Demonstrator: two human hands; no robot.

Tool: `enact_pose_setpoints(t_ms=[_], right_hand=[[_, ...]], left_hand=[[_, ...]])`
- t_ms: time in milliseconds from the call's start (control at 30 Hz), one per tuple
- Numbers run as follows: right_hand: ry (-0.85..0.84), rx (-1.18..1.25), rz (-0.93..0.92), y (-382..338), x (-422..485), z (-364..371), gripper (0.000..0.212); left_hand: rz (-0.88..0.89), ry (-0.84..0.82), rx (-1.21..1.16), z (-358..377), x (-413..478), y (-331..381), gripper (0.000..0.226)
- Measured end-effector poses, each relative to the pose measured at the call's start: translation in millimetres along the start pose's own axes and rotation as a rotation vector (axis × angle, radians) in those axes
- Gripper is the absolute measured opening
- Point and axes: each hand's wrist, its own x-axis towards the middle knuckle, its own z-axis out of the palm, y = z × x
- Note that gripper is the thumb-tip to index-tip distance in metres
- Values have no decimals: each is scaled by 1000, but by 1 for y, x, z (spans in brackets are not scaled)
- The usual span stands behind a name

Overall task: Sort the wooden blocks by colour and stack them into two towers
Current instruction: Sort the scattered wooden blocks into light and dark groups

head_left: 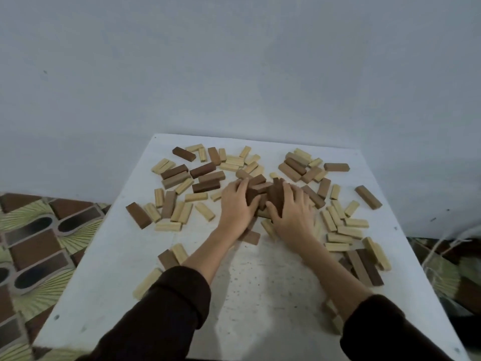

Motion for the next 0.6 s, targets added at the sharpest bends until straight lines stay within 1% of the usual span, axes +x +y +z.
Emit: enact_pose_setpoints(t_ms=[100, 233, 300, 367, 433, 533, 600], right_hand=[[-40, -58, -19, 3, -2, 10, 65], [-39, -87, -9, 1, -2, 12, 69], [-21, -76, -20, -3, -3, 11, 69], [32, -51, -80, -11, -3, 10, 64], [62, -18, -166, -25, -2, 9, 56], [-5, 49, -311, -55, -1, 11, 47], [-91, 69, -408, -75, 0, 16, 45]], left_hand=[[40, -9, 83, 7, 0, -9, 50], [50, 4, 76, -1, -2, -13, 49], [53, 36, 72, -11, -3, -19, 47], [90, 119, 74, -24, -4, -30, 43], [68, 200, 117, -40, -8, -47, 40], [1, 250, 200, -67, -17, -74, 41], [-58, 226, 249, -86, -24, -87, 41]])
